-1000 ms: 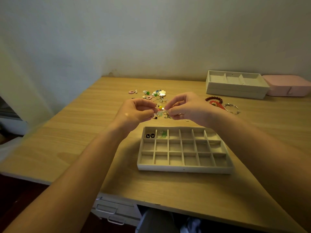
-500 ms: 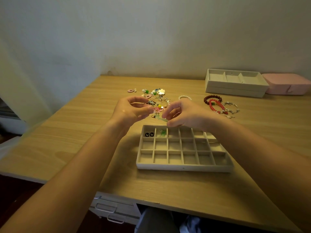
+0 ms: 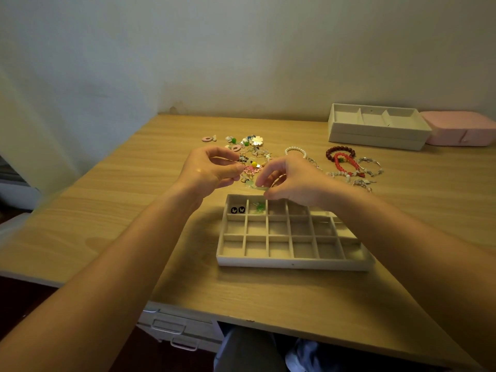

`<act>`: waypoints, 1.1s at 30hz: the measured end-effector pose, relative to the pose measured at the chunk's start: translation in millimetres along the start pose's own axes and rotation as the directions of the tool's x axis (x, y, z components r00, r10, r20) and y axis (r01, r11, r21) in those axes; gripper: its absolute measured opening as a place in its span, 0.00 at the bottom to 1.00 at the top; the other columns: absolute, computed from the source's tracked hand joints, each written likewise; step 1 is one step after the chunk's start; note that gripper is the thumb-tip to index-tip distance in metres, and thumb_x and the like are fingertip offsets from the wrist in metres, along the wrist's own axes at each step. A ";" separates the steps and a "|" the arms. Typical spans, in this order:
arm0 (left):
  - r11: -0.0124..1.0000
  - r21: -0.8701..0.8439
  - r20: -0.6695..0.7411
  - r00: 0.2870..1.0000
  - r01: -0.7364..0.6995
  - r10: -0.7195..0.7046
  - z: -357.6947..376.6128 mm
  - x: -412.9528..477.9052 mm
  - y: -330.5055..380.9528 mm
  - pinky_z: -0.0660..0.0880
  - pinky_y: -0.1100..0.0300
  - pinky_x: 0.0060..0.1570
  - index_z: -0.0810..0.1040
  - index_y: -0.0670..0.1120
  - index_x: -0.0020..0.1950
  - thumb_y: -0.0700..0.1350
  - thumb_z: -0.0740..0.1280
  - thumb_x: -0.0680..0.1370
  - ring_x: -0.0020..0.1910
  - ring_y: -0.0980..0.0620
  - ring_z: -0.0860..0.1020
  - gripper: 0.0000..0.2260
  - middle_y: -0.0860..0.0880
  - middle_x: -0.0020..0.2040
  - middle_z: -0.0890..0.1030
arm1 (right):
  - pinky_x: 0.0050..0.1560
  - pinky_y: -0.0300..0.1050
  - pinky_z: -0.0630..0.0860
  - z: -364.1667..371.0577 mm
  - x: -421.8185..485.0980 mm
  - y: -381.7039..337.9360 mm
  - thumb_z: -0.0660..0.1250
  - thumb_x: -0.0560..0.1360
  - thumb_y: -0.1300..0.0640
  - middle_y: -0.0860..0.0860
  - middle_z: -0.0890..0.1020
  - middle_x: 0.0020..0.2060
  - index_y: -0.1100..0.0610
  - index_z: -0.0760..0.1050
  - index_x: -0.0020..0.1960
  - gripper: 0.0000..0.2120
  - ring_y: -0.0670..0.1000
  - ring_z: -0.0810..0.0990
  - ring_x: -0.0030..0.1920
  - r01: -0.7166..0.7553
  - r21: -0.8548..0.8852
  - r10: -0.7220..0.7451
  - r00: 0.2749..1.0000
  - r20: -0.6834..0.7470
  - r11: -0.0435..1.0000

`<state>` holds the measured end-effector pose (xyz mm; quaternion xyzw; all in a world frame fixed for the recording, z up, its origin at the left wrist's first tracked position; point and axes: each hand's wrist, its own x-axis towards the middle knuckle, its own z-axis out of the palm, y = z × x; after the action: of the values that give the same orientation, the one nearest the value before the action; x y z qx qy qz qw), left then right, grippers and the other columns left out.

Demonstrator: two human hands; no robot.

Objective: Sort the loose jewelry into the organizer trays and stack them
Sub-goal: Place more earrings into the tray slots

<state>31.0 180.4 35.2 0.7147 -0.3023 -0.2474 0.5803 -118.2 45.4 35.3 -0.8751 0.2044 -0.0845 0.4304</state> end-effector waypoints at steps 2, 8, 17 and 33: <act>1.000 -0.027 0.003 1.000 0.003 -0.003 -0.5 -0.9 1.7 0.81 0.62 0.40 0.81 0.42 0.54 0.37 0.77 0.71 0.40 0.52 0.84 0.12 0.46 0.45 0.86 | 0.52 0.50 0.83 1.3 -0.5 0.9 0.77 0.72 0.64 0.53 0.84 0.48 0.52 0.86 0.49 0.10 0.55 0.82 0.50 0.005 0.043 -0.004 1.000 -0.015 0.999; 0.994 -0.105 0.010 1.000 -0.005 0.007 0.0 -2.1 6.8 0.81 0.62 0.41 0.82 0.43 0.52 0.36 0.76 0.72 0.38 0.54 0.84 0.10 0.47 0.44 0.84 | 0.52 0.45 0.84 5.8 -2.9 2.3 0.72 0.74 0.69 0.57 0.86 0.48 0.60 0.86 0.48 0.07 0.57 0.84 0.52 0.015 0.269 0.003 0.998 -0.065 0.963; 0.988 0.146 0.168 0.986 -0.040 0.015 0.8 -6.8 1.4 0.83 0.59 0.45 0.82 0.41 0.50 0.33 0.76 0.72 0.42 0.48 0.85 0.10 0.41 0.44 0.86 | 0.49 0.43 0.84 3.9 -4.5 -0.7 0.74 0.73 0.64 0.47 0.86 0.43 0.51 0.86 0.49 0.10 0.46 0.84 0.45 0.087 -0.153 -0.088 0.996 -0.002 0.984; 0.844 0.508 0.235 0.970 -0.172 0.056 8.0 2.8 -3.6 0.81 0.56 0.47 0.83 0.48 0.50 0.40 0.80 0.69 0.39 0.56 0.85 0.13 0.51 0.39 0.86 | 0.49 0.34 0.77 11.4 -9.1 -7.7 0.76 0.72 0.63 0.45 0.87 0.42 0.54 0.77 0.67 0.24 0.40 0.83 0.44 0.096 -0.377 -0.084 0.995 0.048 0.921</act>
<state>27.8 173.4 30.1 0.7961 -0.4603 -0.1946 0.3414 -120.5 61.7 34.6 -0.9514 0.1699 -0.0495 0.2522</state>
